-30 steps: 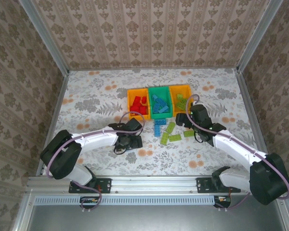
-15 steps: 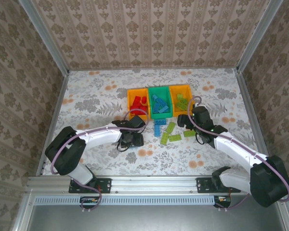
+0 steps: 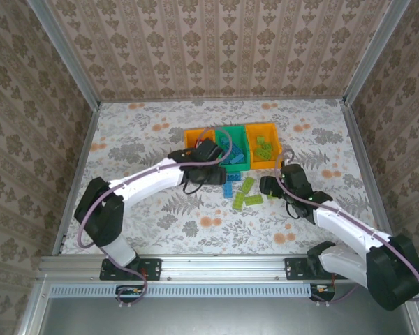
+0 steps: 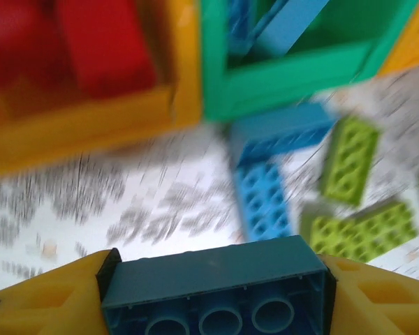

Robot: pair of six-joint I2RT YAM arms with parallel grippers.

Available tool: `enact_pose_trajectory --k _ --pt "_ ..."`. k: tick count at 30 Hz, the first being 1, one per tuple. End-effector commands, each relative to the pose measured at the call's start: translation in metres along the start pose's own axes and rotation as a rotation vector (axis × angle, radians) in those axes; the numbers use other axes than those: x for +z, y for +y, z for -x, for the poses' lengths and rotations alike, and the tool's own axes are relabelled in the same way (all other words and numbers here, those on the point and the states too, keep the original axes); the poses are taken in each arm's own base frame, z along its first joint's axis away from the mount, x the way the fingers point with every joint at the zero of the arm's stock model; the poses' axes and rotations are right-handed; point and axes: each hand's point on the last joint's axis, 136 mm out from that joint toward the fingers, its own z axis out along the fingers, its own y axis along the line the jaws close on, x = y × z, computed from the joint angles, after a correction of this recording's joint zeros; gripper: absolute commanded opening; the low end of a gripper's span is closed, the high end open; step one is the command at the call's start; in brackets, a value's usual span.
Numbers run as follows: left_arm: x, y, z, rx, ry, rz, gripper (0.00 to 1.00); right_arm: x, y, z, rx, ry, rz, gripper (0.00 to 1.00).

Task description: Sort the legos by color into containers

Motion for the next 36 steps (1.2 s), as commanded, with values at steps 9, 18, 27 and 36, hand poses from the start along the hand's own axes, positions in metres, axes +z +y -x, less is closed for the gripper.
enact_pose_trajectory --k 9,18,27,36 --pt "0.031 -0.028 0.101 0.19 -0.055 -0.049 0.48 0.0 -0.001 -0.028 0.06 0.049 0.041 0.87" --pt "0.063 -0.024 0.13 0.132 -0.068 -0.123 0.54 -0.003 0.017 -0.029 0.028 0.053 0.084 0.85" --pt "0.052 -0.034 0.132 0.099 -0.113 -0.194 0.97 -0.002 0.05 -0.028 -0.081 0.054 0.103 0.84" --pt "0.028 -0.013 0.128 0.04 -0.161 -0.189 1.0 0.005 0.084 -0.023 -0.156 0.054 0.103 0.84"
